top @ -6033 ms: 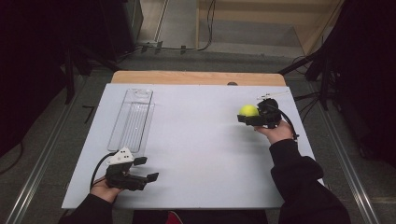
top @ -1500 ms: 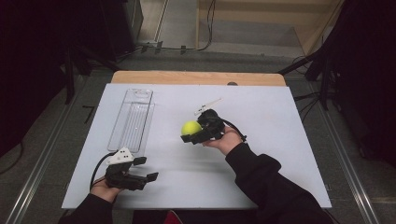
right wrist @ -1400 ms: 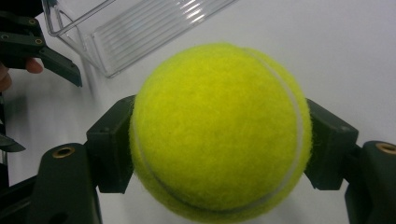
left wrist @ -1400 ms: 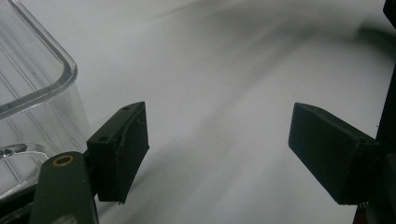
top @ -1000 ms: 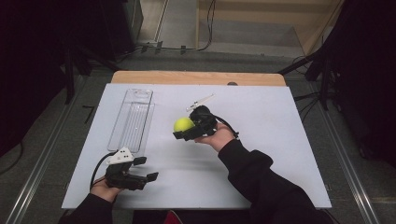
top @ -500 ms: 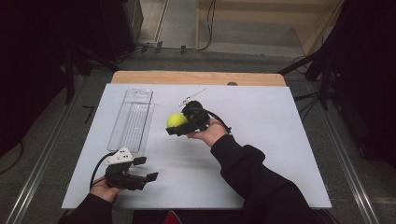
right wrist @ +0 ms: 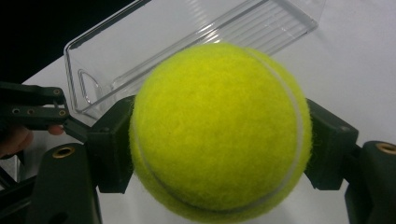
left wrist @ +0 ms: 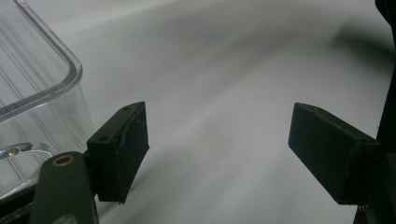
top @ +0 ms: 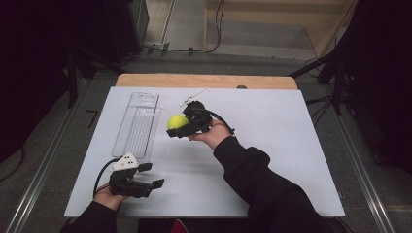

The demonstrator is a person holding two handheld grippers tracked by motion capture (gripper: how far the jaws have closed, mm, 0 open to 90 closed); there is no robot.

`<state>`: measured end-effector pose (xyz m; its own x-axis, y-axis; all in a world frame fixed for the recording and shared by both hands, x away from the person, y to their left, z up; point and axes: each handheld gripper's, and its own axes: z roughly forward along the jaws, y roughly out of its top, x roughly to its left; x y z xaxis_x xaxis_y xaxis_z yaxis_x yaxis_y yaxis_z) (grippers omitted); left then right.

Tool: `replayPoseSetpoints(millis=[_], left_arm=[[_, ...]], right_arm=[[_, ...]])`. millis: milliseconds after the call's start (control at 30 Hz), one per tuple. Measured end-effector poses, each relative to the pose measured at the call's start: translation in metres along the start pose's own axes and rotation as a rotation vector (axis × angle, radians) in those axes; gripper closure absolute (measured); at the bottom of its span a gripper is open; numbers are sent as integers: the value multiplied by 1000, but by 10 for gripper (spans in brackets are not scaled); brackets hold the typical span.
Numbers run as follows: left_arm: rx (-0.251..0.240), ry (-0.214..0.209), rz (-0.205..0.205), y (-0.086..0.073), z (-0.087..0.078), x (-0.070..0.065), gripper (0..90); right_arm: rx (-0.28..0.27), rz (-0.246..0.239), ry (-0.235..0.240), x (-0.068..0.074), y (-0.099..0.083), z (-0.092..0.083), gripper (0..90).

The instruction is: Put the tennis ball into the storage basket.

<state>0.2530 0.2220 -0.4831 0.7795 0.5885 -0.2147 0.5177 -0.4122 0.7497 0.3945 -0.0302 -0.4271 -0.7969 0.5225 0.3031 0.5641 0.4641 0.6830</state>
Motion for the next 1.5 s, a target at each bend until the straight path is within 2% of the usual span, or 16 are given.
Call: replayPoseSetpoints(millis=[267, 533, 767, 1067, 1500], left_arm=[[-2, 1, 1, 0, 0, 0, 208], [2, 0, 1, 0, 0, 0, 208], [-3, -2, -1, 0, 0, 0, 208], [-1, -4, 0, 0, 0, 0, 208], [-4, -3, 1, 0, -1, 0, 208]], right_arm=[[-5, 5, -1, 2, 9, 7, 231], [-11, -19, -12, 6, 20, 11, 231], [-20, -18, -10, 8, 27, 15, 231], [28, -32, -38, 10, 35, 26, 231], [20, -32, -24, 17, 48, 33, 231]])
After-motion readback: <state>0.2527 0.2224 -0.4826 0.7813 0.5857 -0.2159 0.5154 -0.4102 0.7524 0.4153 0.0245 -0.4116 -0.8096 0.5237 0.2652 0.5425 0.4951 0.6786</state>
